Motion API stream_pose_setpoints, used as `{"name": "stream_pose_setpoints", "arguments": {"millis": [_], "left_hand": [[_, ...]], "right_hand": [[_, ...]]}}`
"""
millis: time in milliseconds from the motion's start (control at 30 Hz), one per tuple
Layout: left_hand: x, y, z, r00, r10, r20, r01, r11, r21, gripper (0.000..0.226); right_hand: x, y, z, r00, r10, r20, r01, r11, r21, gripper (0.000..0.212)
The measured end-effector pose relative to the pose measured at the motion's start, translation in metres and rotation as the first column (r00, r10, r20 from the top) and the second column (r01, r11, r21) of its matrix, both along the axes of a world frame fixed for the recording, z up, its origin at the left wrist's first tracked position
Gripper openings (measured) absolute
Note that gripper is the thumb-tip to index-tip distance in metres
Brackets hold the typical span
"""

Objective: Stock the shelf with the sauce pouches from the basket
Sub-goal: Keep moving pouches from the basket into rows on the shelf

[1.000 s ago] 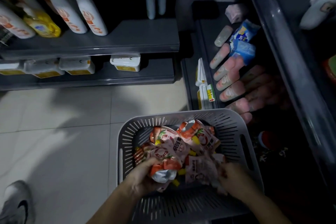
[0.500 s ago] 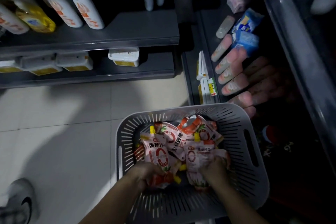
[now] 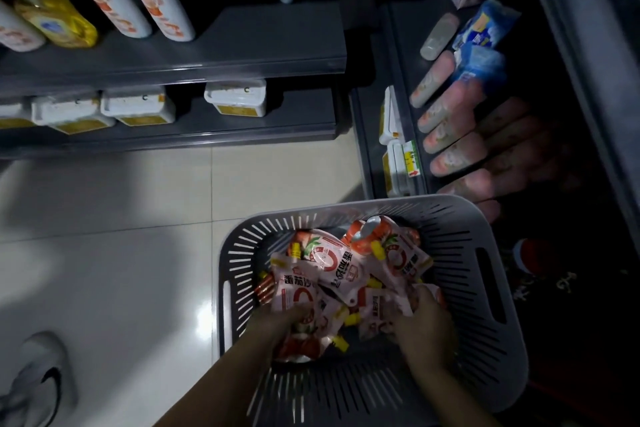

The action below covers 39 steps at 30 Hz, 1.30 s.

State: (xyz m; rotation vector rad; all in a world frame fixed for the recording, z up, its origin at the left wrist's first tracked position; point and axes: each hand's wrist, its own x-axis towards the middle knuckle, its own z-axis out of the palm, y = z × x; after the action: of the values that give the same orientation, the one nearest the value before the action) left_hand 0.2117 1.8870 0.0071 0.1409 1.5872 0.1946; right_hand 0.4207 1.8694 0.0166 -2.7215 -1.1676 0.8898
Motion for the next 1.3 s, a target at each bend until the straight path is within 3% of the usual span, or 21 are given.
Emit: {"name": "stream_pose_setpoints", "arguments": {"millis": [67,133,233,300,367,400,467,533,833,1067,1300], "left_hand": [[-0.002,-0.001,-0.003,1.000,0.001,0.009,0.000,1.000,-0.003,0.035],[-0.003,-0.003,-0.005,1.000,0.005,0.021,-0.005,1.000,0.008,0.031],[-0.004,-0.006,-0.010,0.999,0.028,0.030,-0.029,0.999,0.019,0.029],[-0.005,-0.007,-0.013,0.999,0.032,0.029,-0.033,0.999,0.018,0.028],[-0.006,-0.008,-0.015,1.000,0.023,0.015,-0.023,1.000,0.004,0.028],[-0.006,-0.008,-0.017,1.000,0.022,0.013,-0.022,1.000,-0.004,0.028],[-0.006,-0.008,-0.021,0.999,0.029,0.016,-0.029,0.999,-0.026,0.029],[-0.005,-0.007,-0.023,0.999,0.034,0.023,-0.033,0.998,-0.047,0.031],[-0.001,-0.005,-0.017,0.998,0.051,0.035,-0.049,0.998,-0.035,0.032],[0.002,-0.003,-0.010,0.996,0.033,0.078,-0.033,0.999,-0.005,0.034],[0.006,-0.004,0.003,0.995,0.030,0.097,-0.037,0.997,0.071,0.028]], "right_hand": [[-0.007,-0.004,0.000,0.990,-0.139,-0.001,0.139,0.989,0.057,0.041],[-0.019,-0.004,-0.006,0.968,-0.177,-0.180,0.176,0.984,-0.020,0.030],[-0.035,-0.001,-0.013,0.893,0.121,-0.435,-0.186,0.976,-0.112,0.007],[-0.034,0.006,-0.009,0.929,0.169,-0.328,-0.171,0.985,0.023,0.010],[-0.022,0.010,-0.016,0.984,0.016,-0.178,0.011,0.989,0.148,0.025],[-0.017,0.010,-0.018,0.976,-0.087,-0.199,0.111,0.988,0.112,0.037],[-0.007,0.006,-0.030,0.865,-0.339,-0.369,0.318,0.941,-0.118,0.052],[-0.004,0.001,-0.031,0.776,-0.453,-0.438,0.374,0.891,-0.260,0.043],[0.004,0.004,-0.032,0.725,-0.449,-0.522,0.302,0.889,-0.345,0.036],[0.003,0.003,-0.032,0.848,-0.209,-0.487,0.085,0.961,-0.265,0.045],[0.011,0.004,-0.011,0.738,-0.138,-0.660,-0.012,0.976,-0.218,0.036]]}}
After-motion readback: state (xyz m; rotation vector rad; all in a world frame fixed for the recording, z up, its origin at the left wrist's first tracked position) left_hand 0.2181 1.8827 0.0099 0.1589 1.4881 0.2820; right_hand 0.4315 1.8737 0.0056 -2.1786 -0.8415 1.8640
